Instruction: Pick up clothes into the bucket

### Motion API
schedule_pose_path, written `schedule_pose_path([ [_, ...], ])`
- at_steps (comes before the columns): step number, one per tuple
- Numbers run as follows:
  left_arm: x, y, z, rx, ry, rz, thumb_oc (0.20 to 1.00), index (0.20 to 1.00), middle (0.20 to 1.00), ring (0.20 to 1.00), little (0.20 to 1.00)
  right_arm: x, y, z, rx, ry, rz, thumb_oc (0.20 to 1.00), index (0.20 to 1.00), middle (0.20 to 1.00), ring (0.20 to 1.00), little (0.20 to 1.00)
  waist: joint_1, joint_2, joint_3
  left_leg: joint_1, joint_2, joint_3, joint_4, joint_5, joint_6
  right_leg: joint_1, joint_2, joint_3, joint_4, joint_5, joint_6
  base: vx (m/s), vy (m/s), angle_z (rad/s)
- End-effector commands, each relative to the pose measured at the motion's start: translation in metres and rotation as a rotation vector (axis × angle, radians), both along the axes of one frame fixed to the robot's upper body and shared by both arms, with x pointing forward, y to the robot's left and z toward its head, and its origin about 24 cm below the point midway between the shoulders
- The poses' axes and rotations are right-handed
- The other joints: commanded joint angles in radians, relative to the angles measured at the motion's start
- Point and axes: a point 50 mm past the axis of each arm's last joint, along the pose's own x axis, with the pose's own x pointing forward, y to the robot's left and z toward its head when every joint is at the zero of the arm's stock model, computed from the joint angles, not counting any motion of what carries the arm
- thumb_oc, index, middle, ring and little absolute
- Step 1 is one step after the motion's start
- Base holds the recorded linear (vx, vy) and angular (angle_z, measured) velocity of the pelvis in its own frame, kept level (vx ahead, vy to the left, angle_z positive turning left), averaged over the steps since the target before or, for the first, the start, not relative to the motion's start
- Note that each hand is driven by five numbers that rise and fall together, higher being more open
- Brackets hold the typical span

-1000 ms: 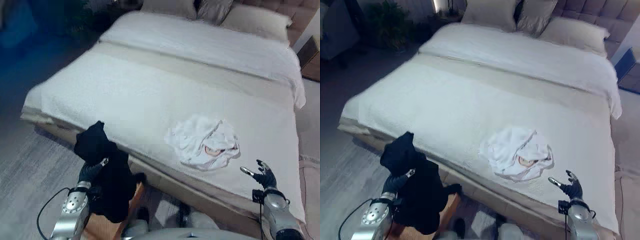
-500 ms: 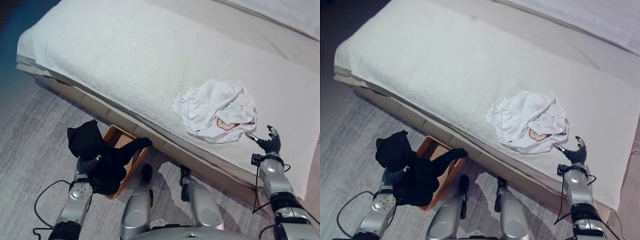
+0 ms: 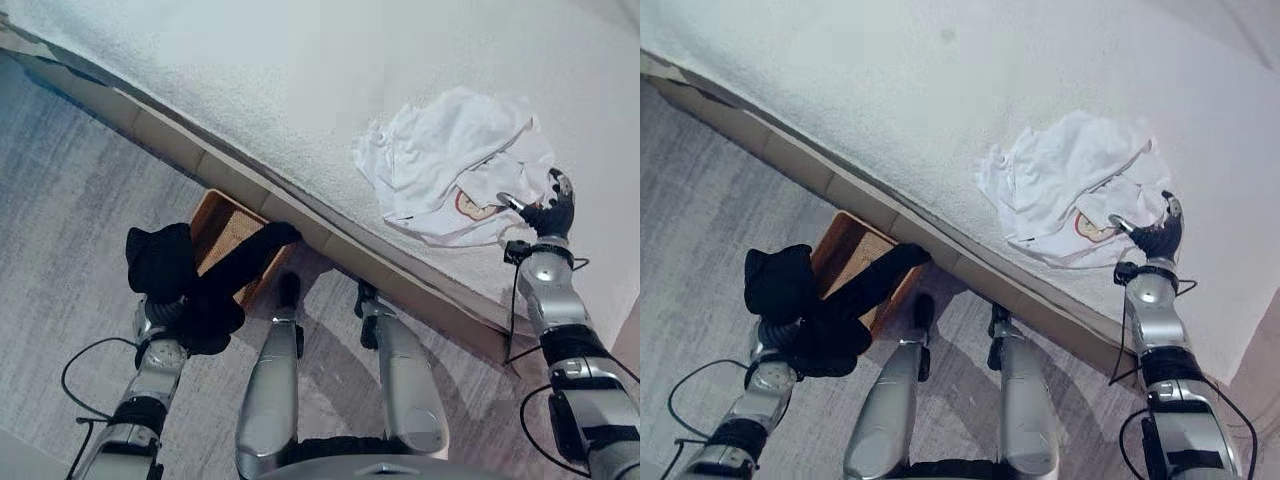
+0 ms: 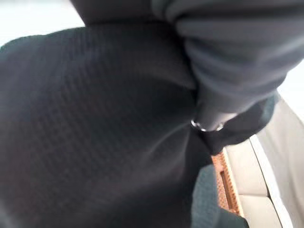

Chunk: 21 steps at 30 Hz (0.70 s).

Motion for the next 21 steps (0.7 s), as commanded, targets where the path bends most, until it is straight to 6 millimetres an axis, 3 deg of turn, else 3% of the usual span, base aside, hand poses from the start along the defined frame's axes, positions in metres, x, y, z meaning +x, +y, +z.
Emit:
schedule_pose_path([
  [1, -0.016, 0.035, 0.011, 0.102, 0.009, 0.104, 1.0, 1.0, 1.0, 1.0, 1.0, -0.005, -0.008, 0.036, -0.047, -0.167, -0.026, 1.0, 1.0, 1.0, 1.0, 1.0, -0.014, -0.046, -0.023, -0.072, -0.01, -0.006, 0.11, -0.047, 0.012, 0.019, -0.049, 0.051, 0.091, -0.093, 0.079, -0.04, 0.04, -0.09],
  [3, -0.016, 0.04, 0.011, 0.079, 0.021, 0.135, 1.0, 1.0, 1.0, 1.0, 1.0, -0.001, -0.007, 0.06, -0.07, -0.232, -0.015, 1.0, 1.0, 1.0, 1.0, 1.0, -0.02, -0.054, -0.023, -0.127, -0.007, -0.002, 0.152, -0.058, 0.014, -0.033, -0.047, 0.058, 0.119, -0.097, 0.076, -0.05, 0.038, -0.16],
  [6, -0.016, 0.042, 0.006, -0.001, 0.039, 0.157, 1.0, 1.0, 1.0, 1.0, 1.0, 0.002, -0.007, 0.077, -0.088, -0.266, -0.004, 1.0, 1.0, 1.0, 1.0, 1.0, -0.027, -0.054, -0.023, -0.201, -0.006, 0.002, 0.205, -0.072, 0.016, -0.103, -0.043, 0.068, 0.157, -0.103, 0.074, -0.01, 0.027, -0.15],
  [7, -0.017, 0.041, 0.004, -0.017, 0.042, 0.168, 1.0, 1.0, 1.0, 1.0, 1.0, 0.003, -0.007, 0.078, -0.095, -0.262, 0.0, 1.0, 1.0, 1.0, 1.0, 1.0, -0.028, -0.054, -0.023, -0.196, -0.003, -0.001, 0.224, -0.109, 0.015, -0.102, -0.037, 0.077, 0.178, -0.134, 0.079, -0.02, 0.019, -0.16],
  [8, -0.014, 0.042, 0.007, -0.012, 0.038, 0.165, 1.0, 1.0, 1.0, 1.0, 1.0, 0.004, -0.007, 0.086, -0.104, -0.276, 0.001, 1.0, 1.0, 1.0, 1.0, 1.0, -0.03, -0.054, -0.023, -0.238, -0.005, 0.003, 0.229, -0.079, 0.017, -0.14, -0.04, 0.075, 0.176, -0.105, 0.072, 0.06, -0.003, -0.12],
  [10, -0.01, 0.044, 0.012, 0.016, 0.036, 0.16, 1.0, 1.0, 1.0, 1.0, 1.0, 0.006, -0.007, 0.091, -0.125, -0.272, 0.003, 1.0, 1.0, 1.0, 1.0, 1.0, -0.03, -0.05, -0.023, -0.244, -0.001, 0.001, 0.249, -0.116, 0.015, -0.153, -0.034, 0.083, 0.201, -0.137, 0.076, 0.03, 0.007, -0.11],
  [21, -0.006, 0.052, 0.027, 0.124, 0.051, 0.12, 1.0, 1.0, 1.0, 1.0, 1.0, 0.024, -0.007, 0.101, -0.246, -0.152, -0.004, 1.0, 1.0, 1.0, 1.0, 1.0, -0.02, -0.023, -0.023, -0.282, -0.007, 0.002, 0.24, -0.107, 0.012, -0.2, -0.039, 0.083, 0.192, -0.13, 0.073, 0.0, 0.004, -0.01],
])
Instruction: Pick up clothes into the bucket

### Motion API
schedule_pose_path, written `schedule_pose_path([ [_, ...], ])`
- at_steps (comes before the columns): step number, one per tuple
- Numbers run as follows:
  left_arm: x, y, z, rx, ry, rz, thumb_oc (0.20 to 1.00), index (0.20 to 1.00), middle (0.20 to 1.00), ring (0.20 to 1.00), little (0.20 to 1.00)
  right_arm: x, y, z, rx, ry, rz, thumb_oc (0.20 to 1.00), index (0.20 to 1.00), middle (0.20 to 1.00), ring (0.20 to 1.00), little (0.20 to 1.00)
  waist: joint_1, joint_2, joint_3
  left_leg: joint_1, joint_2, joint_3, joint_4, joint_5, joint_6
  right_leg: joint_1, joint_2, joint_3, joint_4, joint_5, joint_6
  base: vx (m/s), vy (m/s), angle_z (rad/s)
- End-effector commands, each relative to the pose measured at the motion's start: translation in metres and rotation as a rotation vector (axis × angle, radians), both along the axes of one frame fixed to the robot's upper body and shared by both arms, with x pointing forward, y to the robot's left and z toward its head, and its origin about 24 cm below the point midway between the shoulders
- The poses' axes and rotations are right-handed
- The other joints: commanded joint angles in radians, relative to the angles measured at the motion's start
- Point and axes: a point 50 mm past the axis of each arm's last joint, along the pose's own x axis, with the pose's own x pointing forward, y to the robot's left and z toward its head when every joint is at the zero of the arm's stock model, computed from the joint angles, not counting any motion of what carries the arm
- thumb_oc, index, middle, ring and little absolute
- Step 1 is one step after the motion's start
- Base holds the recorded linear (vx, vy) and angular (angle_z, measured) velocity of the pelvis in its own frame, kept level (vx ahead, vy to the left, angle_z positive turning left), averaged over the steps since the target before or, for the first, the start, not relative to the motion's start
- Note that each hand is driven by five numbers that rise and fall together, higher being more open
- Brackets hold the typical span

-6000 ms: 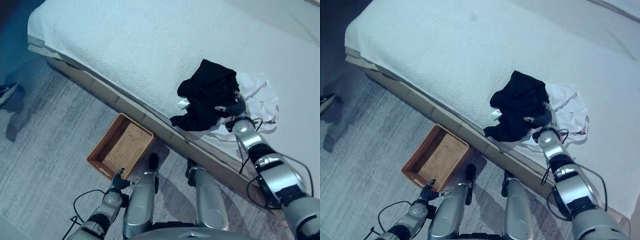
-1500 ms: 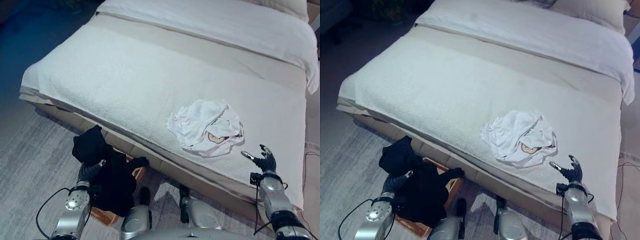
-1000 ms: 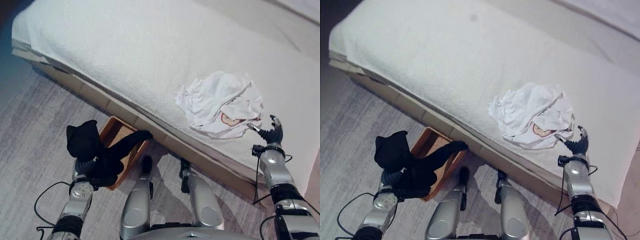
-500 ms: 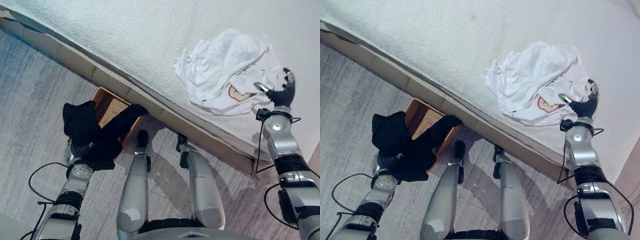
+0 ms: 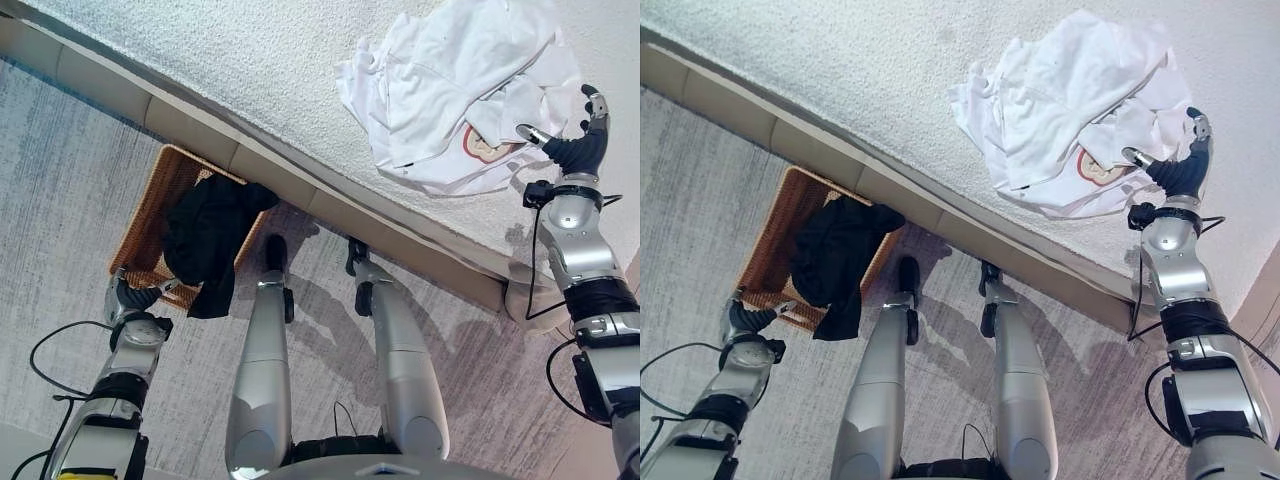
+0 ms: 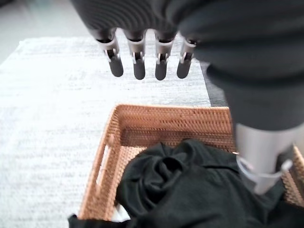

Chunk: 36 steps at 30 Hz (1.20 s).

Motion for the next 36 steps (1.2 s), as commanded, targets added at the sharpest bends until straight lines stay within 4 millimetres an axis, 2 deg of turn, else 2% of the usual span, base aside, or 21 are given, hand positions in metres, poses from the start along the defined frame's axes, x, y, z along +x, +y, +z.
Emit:
schedule_pose_path([
  [1, -0.008, 0.013, 0.01, 0.07, -0.024, 0.009, 1.0, 1.0, 1.0, 1.0, 1.0, -0.002, -0.016, 0.03, -0.122, -0.023, -0.051, 1.0, 1.0, 1.0, 1.0, 1.0, 0.014, 0.008, -0.023, 0.009, -0.011, -0.031, 0.037, -0.042, -0.008, 0.059, -0.049, 0.029, 0.109, -0.129, 0.064, -0.02, -0.005, 0.05],
  [3, -0.007, 0.009, 0.013, 0.054, -0.064, 0.006, 1.0, 1.0, 1.0, 1.0, 1.0, 0.0, -0.016, 0.033, -0.142, -0.015, -0.059, 1.0, 1.0, 1.0, 1.0, 1.0, 0.016, 0.013, -0.023, 0.011, -0.012, -0.032, 0.03, -0.039, -0.009, 0.06, -0.049, 0.028, 0.106, -0.127, 0.064, -0.01, -0.01, 0.05],
  [4, -0.001, 0.0, 0.019, 0.001, -0.166, -0.016, 1.0, 1.0, 1.0, 1.0, 1.0, 0.003, -0.017, 0.044, -0.206, -0.002, -0.081, 1.0, 1.0, 1.0, 1.0, 1.0, 0.03, 0.02, -0.023, 0.01, -0.018, -0.035, 0.015, -0.029, -0.01, 0.059, -0.052, 0.024, 0.097, -0.121, 0.065, -0.01, -0.017, 0.03],
  [9, 0.002, -0.024, 0.019, -0.131, -0.276, -0.098, 1.0, 1.0, 1.0, 1.0, 1.0, 0.01, -0.011, 0.076, -0.415, 0.017, -0.122, 1.0, 1.0, 1.0, 1.0, 1.0, 0.049, 0.042, -0.023, 0.013, -0.028, -0.041, -0.012, -0.013, -0.012, 0.059, -0.06, 0.018, 0.09, -0.116, 0.064, -0.03, -0.006, 0.07],
  [10, 0.007, -0.03, 0.022, -0.156, -0.301, -0.124, 1.0, 1.0, 1.0, 1.0, 1.0, 0.011, -0.009, 0.082, -0.437, 0.015, -0.123, 1.0, 1.0, 1.0, 1.0, 1.0, 0.051, 0.042, -0.023, -0.009, -0.033, -0.04, -0.024, 0.023, -0.011, 0.04, -0.065, 0.009, 0.076, -0.084, 0.058, -0.01, -0.013, 0.08],
  [11, 0.009, -0.039, 0.02, -0.199, -0.314, -0.159, 1.0, 1.0, 1.0, 1.0, 1.0, 0.013, -0.008, 0.083, -0.47, 0.042, -0.128, 1.0, 1.0, 1.0, 1.0, 1.0, 0.058, 0.042, -0.023, 0.013, -0.033, -0.045, -0.02, -0.007, -0.014, 0.058, -0.064, 0.013, 0.087, -0.114, 0.064, -0.01, -0.023, 0.04],
  [12, 0.01, -0.045, 0.018, -0.22, -0.314, -0.176, 1.0, 1.0, 1.0, 1.0, 1.0, 0.015, -0.008, 0.087, -0.483, 0.045, -0.135, 1.0, 1.0, 1.0, 1.0, 1.0, 0.059, 0.045, -0.023, 0.012, -0.035, -0.047, -0.025, -0.005, -0.015, 0.058, -0.066, 0.011, 0.085, -0.113, 0.064, -0.01, -0.016, 0.07],
  [13, 0.012, -0.045, 0.02, -0.218, -0.323, -0.177, 1.0, 1.0, 1.0, 1.0, 1.0, 0.014, -0.008, 0.09, -0.481, 0.036, -0.138, 1.0, 1.0, 1.0, 1.0, 1.0, 0.057, 0.045, -0.023, -0.011, -0.037, -0.044, -0.033, 0.029, -0.012, 0.039, -0.069, 0.004, 0.072, -0.082, 0.058, -0.01, -0.024, 0.14],
  [14, 0.012, -0.059, 0.014, -0.261, -0.315, -0.227, 1.0, 1.0, 1.0, 1.0, 1.0, 0.019, -0.005, 0.092, -0.52, 0.071, -0.148, 1.0, 1.0, 1.0, 1.0, 1.0, 0.066, 0.049, -0.023, 0.008, -0.038, -0.049, -0.033, 0.001, -0.016, 0.055, -0.068, 0.006, 0.083, -0.111, 0.064, 0.0, -0.022, 0.15],
  [20, 0.019, -0.097, 0.003, -0.294, -0.237, -0.398, 1.0, 1.0, 1.0, 1.0, 1.0, 0.035, 0.005, 0.089, -0.615, 0.206, -0.142, 1.0, 1.0, 1.0, 1.0, 1.0, 0.084, 0.054, -0.023, -0.006, -0.045, -0.058, -0.041, 0.01, -0.017, 0.046, -0.077, -0.006, 0.083, -0.108, 0.064, 0.01, -0.022, 0.08],
  [26, 0.023, -0.119, 0.002, -0.257, -0.154, -0.567, 1.0, 1.0, 1.0, 1.0, 1.0, 0.046, 0.011, 0.078, -0.787, 0.451, -0.082, 1.0, 1.0, 1.0, 1.0, 1.0, 0.103, 0.05, -0.023, -0.019, -0.046, -0.076, -0.067, 0.029, -0.024, 0.042, -0.084, -0.031, 0.068, -0.101, 0.067, 0.01, -0.042, 0.11],
  [27, 0.022, -0.123, -0.005, -0.243, -0.107, -0.593, 1.0, 1.0, 1.0, 1.0, 1.0, 0.048, 0.012, 0.076, -0.799, 0.482, -0.078, 0.956, 0.956, 0.956, 0.956, 0.956, 0.104, 0.051, -0.023, -0.02, -0.047, -0.08, -0.073, 0.035, -0.025, 0.043, -0.085, -0.035, 0.064, -0.1, 0.067, 0.02, -0.037, 0.1],
  [29, 0.021, -0.136, -0.01, -0.23, -0.06, -0.66, 1.0, 1.0, 1.0, 1.0, 1.0, 0.049, 0.01, 0.068, -0.795, 0.525, -0.074, 0.718, 0.718, 0.718, 0.718, 0.718, 0.107, 0.052, -0.023, -0.018, -0.049, -0.086, -0.088, 0.044, -0.027, 0.042, -0.087, -0.042, 0.062, -0.099, 0.068, 0.02, -0.026, 0.14],
  [30, 0.022, -0.144, -0.011, -0.226, -0.047, -0.696, 1.0, 1.0, 1.0, 1.0, 1.0, 0.05, 0.011, 0.064, -0.797, 0.543, -0.064, 0.473, 0.473, 0.473, 0.473, 0.473, 0.106, 0.052, -0.023, -0.017, -0.049, -0.088, -0.094, 0.046, -0.028, 0.042, -0.088, -0.044, 0.059, -0.098, 0.069, 0.01, -0.014, 0.15],
  [31, 0.022, -0.144, -0.011, -0.226, -0.047, -0.697, 1.0, 1.0, 1.0, 1.0, 1.0, 0.05, 0.011, 0.063, -0.797, 0.543, -0.064, 0.435, 0.435, 0.435, 0.435, 0.435, 0.107, 0.053, -0.023, -0.017, -0.049, -0.088, -0.094, 0.047, -0.028, 0.042, -0.088, -0.044, 0.058, -0.098, 0.069, 0.01, -0.029, 0.17],
  [32, 0.022, -0.16, -0.015, -0.221, -0.008, -0.774, 1.0, 1.0, 1.0, 1.0, 1.0, 0.052, 0.016, 0.054, -0.806, 0.58, -0.027, 0.2, 0.2, 0.2, 0.2, 0.2, 0.108, 0.052, -0.023, -0.015, -0.05, -0.093, -0.105, 0.051, -0.029, 0.046, -0.089, -0.049, 0.052, -0.099, 0.069, 0.01, -0.032, 0.09],
  [36, 0.018, -0.181, -0.024, -0.263, 0.028, -0.832, 1.0, 1.0, 1.0, 1.0, 1.0, 0.056, 0.026, 0.052, -0.799, 0.581, 0.008, 0.2, 0.2, 0.2, 0.2, 0.2, 0.107, 0.051, -0.023, -0.006, -0.05, -0.096, -0.13, 0.061, -0.03, 0.051, -0.089, -0.053, 0.042, -0.098, 0.069, 0.01, -0.017, 0.04],
])
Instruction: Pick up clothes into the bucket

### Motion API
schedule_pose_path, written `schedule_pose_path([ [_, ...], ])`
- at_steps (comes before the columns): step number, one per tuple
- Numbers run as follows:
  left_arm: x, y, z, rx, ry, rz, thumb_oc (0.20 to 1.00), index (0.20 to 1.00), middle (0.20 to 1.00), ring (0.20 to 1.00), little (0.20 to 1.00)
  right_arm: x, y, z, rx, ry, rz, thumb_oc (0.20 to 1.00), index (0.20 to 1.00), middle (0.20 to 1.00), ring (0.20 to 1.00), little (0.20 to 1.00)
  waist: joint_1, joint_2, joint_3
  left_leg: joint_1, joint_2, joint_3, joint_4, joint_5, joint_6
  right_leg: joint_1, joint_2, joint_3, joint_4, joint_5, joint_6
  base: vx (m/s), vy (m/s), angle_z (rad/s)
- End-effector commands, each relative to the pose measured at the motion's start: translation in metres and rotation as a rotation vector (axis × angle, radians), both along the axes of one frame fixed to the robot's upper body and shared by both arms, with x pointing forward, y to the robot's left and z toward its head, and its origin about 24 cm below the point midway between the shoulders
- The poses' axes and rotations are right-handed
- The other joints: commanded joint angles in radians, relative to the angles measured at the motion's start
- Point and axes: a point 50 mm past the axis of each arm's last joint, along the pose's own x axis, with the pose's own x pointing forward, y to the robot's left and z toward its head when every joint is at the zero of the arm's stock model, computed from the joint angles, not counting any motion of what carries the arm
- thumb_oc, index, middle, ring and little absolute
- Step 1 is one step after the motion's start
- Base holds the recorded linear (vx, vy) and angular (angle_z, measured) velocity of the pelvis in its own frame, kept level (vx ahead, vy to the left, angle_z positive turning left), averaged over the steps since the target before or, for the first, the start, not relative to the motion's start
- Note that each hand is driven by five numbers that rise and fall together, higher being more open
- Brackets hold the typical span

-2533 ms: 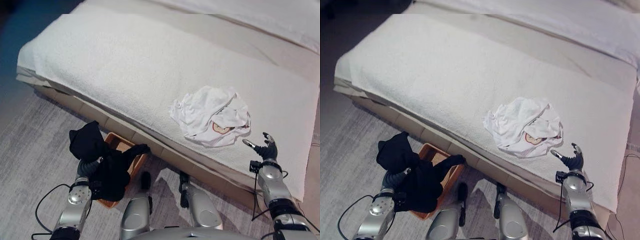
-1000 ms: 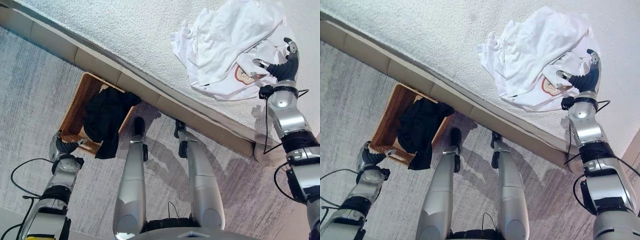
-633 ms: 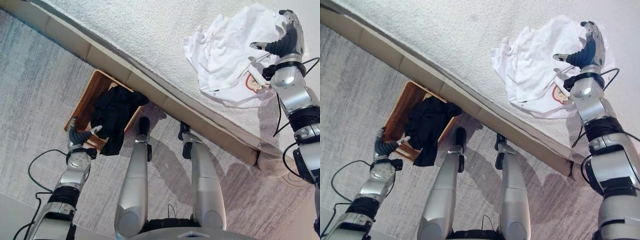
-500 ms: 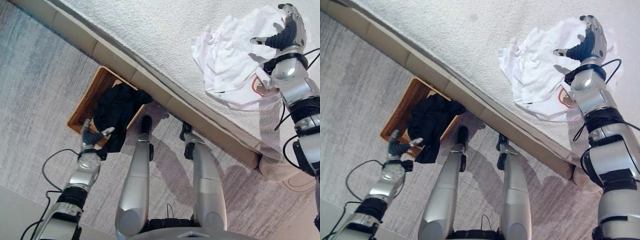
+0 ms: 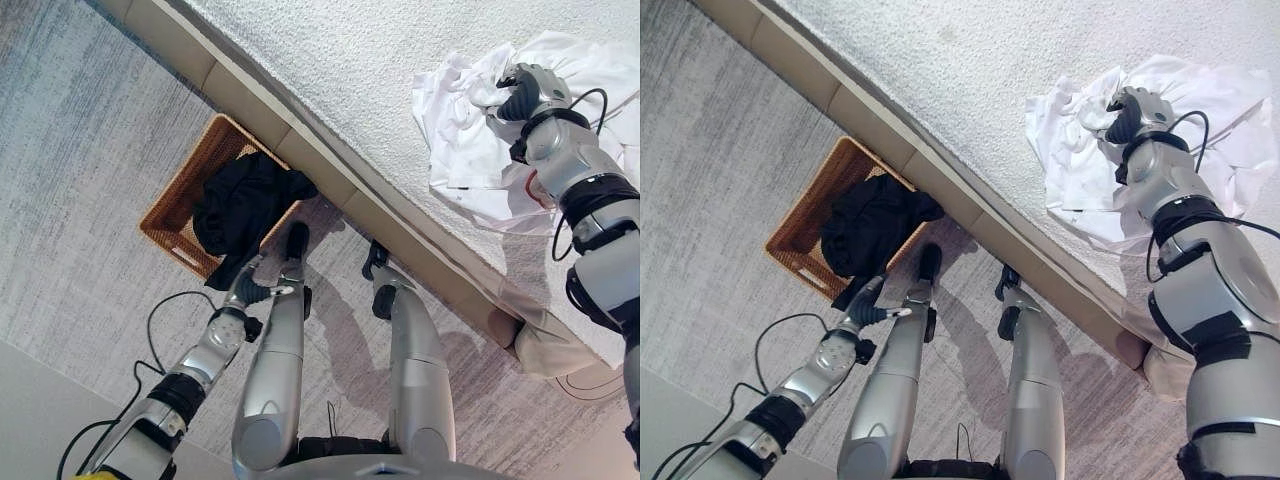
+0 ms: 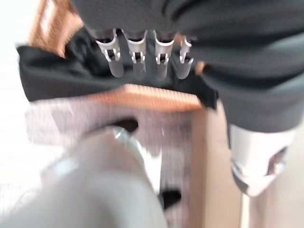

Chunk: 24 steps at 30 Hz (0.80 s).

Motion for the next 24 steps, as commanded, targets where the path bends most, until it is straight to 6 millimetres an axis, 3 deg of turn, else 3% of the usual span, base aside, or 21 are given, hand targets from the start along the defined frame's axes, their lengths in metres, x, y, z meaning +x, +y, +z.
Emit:
schedule_pose_path([
  [1, -0.007, -0.012, -0.005, -0.016, 0.015, -0.044, 1.0, 1.0, 1.0, 1.0, 1.0, -0.002, -0.009, -0.006, -0.046, 0.054, -0.024, 0.2, 0.2, 0.2, 0.2, 0.2, -0.008, 0.041, -0.021, -0.009, 0.003, -0.019, -0.009, -0.011, -0.006, 0.072, -0.022, 0.03, 0.001, -0.072, 0.088, 0.01, -0.015, 0.05],
  [4, -0.003, -0.019, -0.003, -0.031, 0.003, -0.055, 1.0, 1.0, 1.0, 1.0, 1.0, -0.003, -0.011, 0.0, -0.056, 0.021, -0.041, 0.2, 0.2, 0.2, 0.2, 0.2, -0.01, 0.039, -0.021, 0.002, 0.002, -0.022, -0.029, 0.0, -0.008, 0.082, -0.022, 0.029, -0.013, -0.066, 0.089, -0.03, -0.01, 0.04],
  [5, 0.002, -0.02, 0.002, -0.032, -0.017, -0.055, 1.0, 1.0, 1.0, 1.0, 1.0, -0.004, -0.012, 0.01, -0.056, -0.017, -0.044, 0.2, 0.2, 0.2, 0.2, 0.2, -0.013, 0.038, -0.021, -0.018, 0.0, -0.022, -0.041, 0.036, -0.007, 0.066, -0.025, 0.021, -0.028, -0.033, 0.083, -0.01, -0.012, 0.05],
  [6, 0.0, -0.02, 0.002, -0.039, -0.016, -0.054, 1.0, 1.0, 1.0, 1.0, 1.0, -0.005, -0.014, 0.01, -0.063, -0.024, -0.048, 0.2, 0.2, 0.2, 0.2, 0.2, -0.014, 0.037, -0.021, 0.017, 0.003, -0.023, -0.044, 0.005, -0.011, 0.096, -0.022, 0.028, -0.022, -0.064, 0.091, -0.07, 0.017, 0.05],
  [7, 0.004, -0.019, 0.007, -0.036, -0.035, -0.051, 1.0, 1.0, 1.0, 1.0, 1.0, -0.006, -0.016, 0.02, -0.054, -0.062, -0.05, 0.2, 0.2, 0.2, 0.2, 0.2, -0.017, 0.036, -0.021, 0.001, 0.002, -0.024, -0.06, 0.041, -0.01, 0.081, -0.026, 0.018, -0.038, -0.032, 0.086, -0.01, -0.006, 0.07],
  [11, 0.009, -0.013, 0.015, -0.038, -0.069, -0.028, 1.0, 1.0, 1.0, 1.0, 1.0, -0.013, -0.02, 0.04, -0.045, -0.155, -0.05, 0.2, 0.2, 0.2, 0.2, 0.2, -0.023, 0.031, -0.021, 0.037, 0.006, -0.023, -0.081, 0.047, -0.015, 0.113, -0.026, 0.015, -0.049, -0.029, 0.089, -0.02, 0.005, 0.04],
  [15, 0.01, 0.007, 0.025, -0.044, -0.114, 0.036, 1.0, 1.0, 1.0, 1.0, 1.0, -0.036, -0.018, 0.091, -0.054, -0.371, 0.046, 0.2, 0.2, 0.2, 0.2, 0.2, -0.043, 0.009, -0.021, 0.144, 0.011, 0.002, -0.079, 0.022, -0.016, 0.219, -0.032, 0.026, -0.061, -0.03, 0.095, -0.01, 0.017, -0.02],
  [18, 0.01, 0.01, 0.027, -0.044, -0.121, 0.039, 1.0, 1.0, 1.0, 1.0, 1.0, -0.04, -0.016, 0.098, -0.067, -0.395, 0.068, 0.2, 0.2, 0.2, 0.2, 0.2, -0.047, 0.006, -0.021, 0.17, 0.013, 0.009, -0.078, 0.015, -0.015, 0.244, -0.031, 0.032, -0.068, -0.028, 0.096, 0.01, 0.051, -0.04],
  [19, 0.01, 0.017, 0.029, -0.035, -0.126, 0.045, 1.0, 1.0, 1.0, 1.0, 1.0, -0.049, -0.011, 0.111, -0.099, -0.43, 0.114, 0.2, 0.2, 0.2, 0.2, 0.2, -0.059, -0.003, -0.021, 0.23, 0.018, 0.022, -0.083, 0.002, -0.013, 0.299, -0.029, 0.043, -0.082, -0.025, 0.099, 0.02, 0.078, -0.09],
  [24, 0.012, 0.035, 0.056, 0.018, -0.209, -0.003, 1.0, 1.0, 1.0, 1.0, 1.0, -0.071, -0.007, 0.138, -0.088, -0.495, 0.213, 0.2, 0.2, 0.2, 0.2, 0.2, -0.087, -0.023, -0.028, 0.383, 0.033, 0.07, -0.103, -0.023, -0.006, 0.433, -0.01, 0.09, -0.127, -0.011, 0.109, 0.04, 0.082, -0.34],
])
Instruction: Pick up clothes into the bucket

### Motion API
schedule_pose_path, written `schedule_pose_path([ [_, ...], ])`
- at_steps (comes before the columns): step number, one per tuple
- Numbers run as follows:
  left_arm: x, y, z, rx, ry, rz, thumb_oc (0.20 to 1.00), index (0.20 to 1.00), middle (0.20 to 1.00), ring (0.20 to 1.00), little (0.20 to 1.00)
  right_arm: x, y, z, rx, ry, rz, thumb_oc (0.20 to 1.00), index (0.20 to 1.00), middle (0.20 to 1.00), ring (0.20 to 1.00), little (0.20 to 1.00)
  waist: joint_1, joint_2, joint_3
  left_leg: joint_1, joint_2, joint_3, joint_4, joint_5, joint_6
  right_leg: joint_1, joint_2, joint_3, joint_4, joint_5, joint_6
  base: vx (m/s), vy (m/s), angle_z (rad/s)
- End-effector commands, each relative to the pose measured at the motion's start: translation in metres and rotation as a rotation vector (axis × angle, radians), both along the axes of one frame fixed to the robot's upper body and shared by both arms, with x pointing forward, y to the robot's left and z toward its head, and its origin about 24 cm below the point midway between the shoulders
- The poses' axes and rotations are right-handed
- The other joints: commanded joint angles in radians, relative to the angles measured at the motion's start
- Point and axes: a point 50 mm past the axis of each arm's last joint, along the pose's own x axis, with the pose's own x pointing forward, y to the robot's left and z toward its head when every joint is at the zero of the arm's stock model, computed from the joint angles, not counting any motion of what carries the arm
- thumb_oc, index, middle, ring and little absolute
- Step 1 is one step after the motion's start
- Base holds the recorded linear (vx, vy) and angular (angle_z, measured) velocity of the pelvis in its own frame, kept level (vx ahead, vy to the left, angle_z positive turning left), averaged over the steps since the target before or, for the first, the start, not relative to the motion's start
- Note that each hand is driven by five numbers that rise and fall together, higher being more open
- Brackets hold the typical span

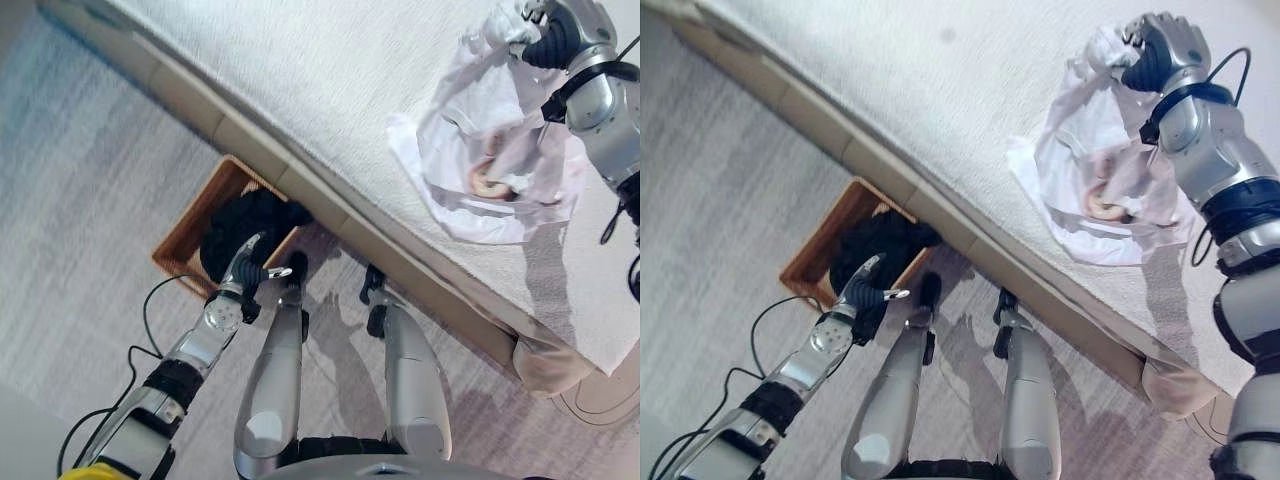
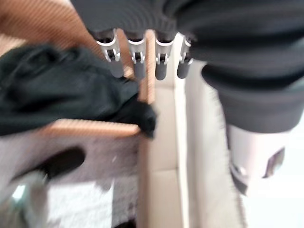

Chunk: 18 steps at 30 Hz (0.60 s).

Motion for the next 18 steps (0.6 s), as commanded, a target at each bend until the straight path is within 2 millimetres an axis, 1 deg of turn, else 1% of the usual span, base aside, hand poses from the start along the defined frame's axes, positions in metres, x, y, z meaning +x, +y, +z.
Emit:
schedule_pose_path([
  [1, -0.004, 0.009, 0.018, 0.004, -0.081, -0.028, 1.0, 1.0, 1.0, 1.0, 1.0, -0.03, -0.007, 0.058, 0.049, -0.184, 0.058, 0.2, 0.2, 0.2, 0.2, 0.2, -0.056, -0.029, -0.042, 0.048, 0.027, 0.018, 0.025, -0.057, -0.024, 0.122, -0.026, 0.045, 0.011, -0.065, 0.09, 0.06, 0.043, -0.39],
  [3, -0.002, 0.015, 0.028, -0.01, -0.116, -0.018, 1.0, 1.0, 1.0, 1.0, 1.0, -0.036, -0.005, 0.06, 0.047, -0.184, 0.093, 0.2, 0.2, 0.2, 0.2, 0.2, -0.067, -0.032, -0.074, 0.091, 0.033, 0.033, -0.007, -0.055, -0.023, 0.155, -0.016, 0.053, -0.015, -0.059, 0.095, 0.1, 0.025, -0.23],
  [4, -0.001, 0.018, 0.037, -0.03, -0.149, -0.016, 1.0, 1.0, 1.0, 1.0, 1.0, -0.041, -0.007, 0.061, 0.044, -0.181, 0.105, 0.2, 0.2, 0.2, 0.2, 0.2, -0.078, -0.034, -0.11, 0.131, 0.042, 0.043, -0.036, -0.054, -0.025, 0.185, -0.009, 0.054, -0.039, -0.054, 0.099, 0.1, 0.004, -0.33],
  [5, -0.001, 0.018, 0.037, -0.029, -0.149, -0.016, 1.0, 1.0, 1.0, 1.0, 1.0, -0.042, -0.007, 0.061, 0.045, -0.182, 0.104, 0.2, 0.2, 0.2, 0.2, 0.2, -0.078, -0.035, -0.111, 0.129, 0.041, 0.042, -0.041, -0.048, -0.024, 0.184, -0.009, 0.054, -0.043, -0.049, 0.099, 0.09, -0.009, -0.37],
  [6, 0.0, 0.018, 0.042, -0.042, -0.167, -0.015, 1.0, 1.0, 1.0, 1.0, 1.0, -0.043, -0.007, 0.06, 0.039, -0.177, 0.109, 0.2, 0.2, 0.2, 0.2, 0.2, -0.083, -0.034, -0.126, 0.149, 0.043, 0.047, -0.052, -0.053, -0.026, 0.201, -0.005, 0.054, -0.051, -0.052, 0.099, 0.08, -0.006, -0.3],
  [7, 0.003, 0.017, 0.051, -0.066, -0.2, -0.023, 1.0, 1.0, 1.0, 1.0, 1.0, -0.047, -0.008, 0.061, 0.04, -0.179, 0.12, 0.2, 0.2, 0.2, 0.2, 0.2, -0.092, -0.035, -0.16, 0.178, 0.045, 0.052, -0.072, -0.049, -0.026, 0.228, 0.001, 0.055, -0.07, -0.048, 0.1, 0.09, -0.008, -0.22],
  [8, 0.003, 0.017, 0.051, -0.065, -0.199, -0.024, 1.0, 1.0, 1.0, 1.0, 1.0, -0.047, -0.008, 0.061, 0.04, -0.178, 0.12, 0.2, 0.2, 0.2, 0.2, 0.2, -0.092, -0.035, -0.16, 0.18, 0.045, 0.052, -0.075, -0.048, -0.026, 0.23, 0.001, 0.055, -0.072, -0.047, 0.1, 0.08, -0.006, -0.17],
  [9, 0.003, 0.017, 0.055, -0.082, -0.211, -0.024, 1.0, 1.0, 1.0, 1.0, 1.0, -0.049, -0.008, 0.06, 0.042, -0.179, 0.125, 0.2, 0.2, 0.2, 0.2, 0.2, -0.097, -0.035, -0.174, 0.196, 0.047, 0.055, -0.082, -0.05, -0.027, 0.243, 0.003, 0.055, -0.078, -0.046, 0.1, 0.07, -0.007, -0.14],
  [11, 0.005, 0.014, 0.064, -0.116, -0.244, -0.042, 1.0, 1.0, 1.0, 1.0, 1.0, -0.051, -0.008, 0.059, 0.042, -0.174, 0.139, 0.2, 0.2, 0.2, 0.2, 0.2, -0.104, -0.032, -0.204, 0.234, 0.055, 0.061, -0.098, -0.059, -0.029, 0.277, 0.009, 0.059, -0.092, -0.055, 0.101, 0.12, -0.013, -0.14],
  [12, 0.004, 0.013, 0.066, -0.128, -0.248, -0.046, 1.0, 1.0, 1.0, 1.0, 1.0, -0.051, -0.008, 0.056, 0.046, -0.166, 0.144, 0.2, 0.2, 0.2, 0.2, 0.2, -0.106, -0.03, -0.219, 0.243, 0.054, 0.064, -0.109, -0.053, -0.028, 0.284, 0.011, 0.059, -0.104, -0.051, 0.1, 0.13, -0.027, -0.15],
  [13, 0.006, 0.007, 0.075, -0.154, -0.282, -0.077, 1.0, 1.0, 1.0, 1.0, 1.0, -0.051, -0.01, 0.055, 0.066, -0.164, 0.147, 0.2, 0.2, 0.2, 0.2, 0.2, -0.11, -0.029, -0.249, 0.263, 0.058, 0.07, -0.122, -0.055, -0.031, 0.307, 0.016, 0.058, -0.126, -0.052, 0.101, 0.08, -0.016, -0.13],
  [14, 0.005, 0.007, 0.075, -0.154, -0.281, -0.077, 1.0, 1.0, 1.0, 1.0, 1.0, -0.051, -0.01, 0.055, 0.067, -0.164, 0.147, 0.2, 0.2, 0.2, 0.2, 0.2, -0.11, -0.029, -0.248, 0.266, 0.059, 0.07, -0.124, -0.055, -0.031, 0.31, 0.017, 0.058, -0.129, -0.051, 0.1, 0.09, -0.022, -0.09],
  [16, 0.005, 0.003, 0.078, -0.17, -0.285, -0.099, 1.0, 1.0, 1.0, 1.0, 1.0, -0.05, -0.009, 0.055, 0.068, -0.159, 0.146, 0.2, 0.2, 0.2, 0.2, 0.2, -0.111, -0.029, -0.272, 0.287, 0.062, 0.078, -0.134, -0.057, -0.033, 0.332, 0.023, 0.058, -0.149, -0.05, 0.101, 0.08, -0.023, -0.11],
  [17, 0.005, -0.003, 0.084, -0.198, -0.306, -0.124, 1.0, 1.0, 1.0, 1.0, 1.0, -0.05, -0.007, 0.053, 0.078, -0.149, 0.163, 0.2, 0.2, 0.2, 0.2, 0.2, -0.115, -0.03, -0.296, 0.305, 0.064, 0.084, -0.14, -0.06, -0.035, 0.354, 0.03, 0.059, -0.167, -0.048, 0.101, 0.08, -0.031, -0.11],
  [18, 0.005, -0.003, 0.084, -0.198, -0.305, -0.124, 1.0, 1.0, 1.0, 1.0, 1.0, -0.05, -0.008, 0.053, 0.078, -0.148, 0.163, 0.2, 0.2, 0.2, 0.2, 0.2, -0.114, -0.03, -0.296, 0.307, 0.065, 0.084, -0.14, -0.06, -0.035, 0.355, 0.031, 0.059, -0.168, -0.048, 0.101, 0.12, -0.034, -0.07],
])
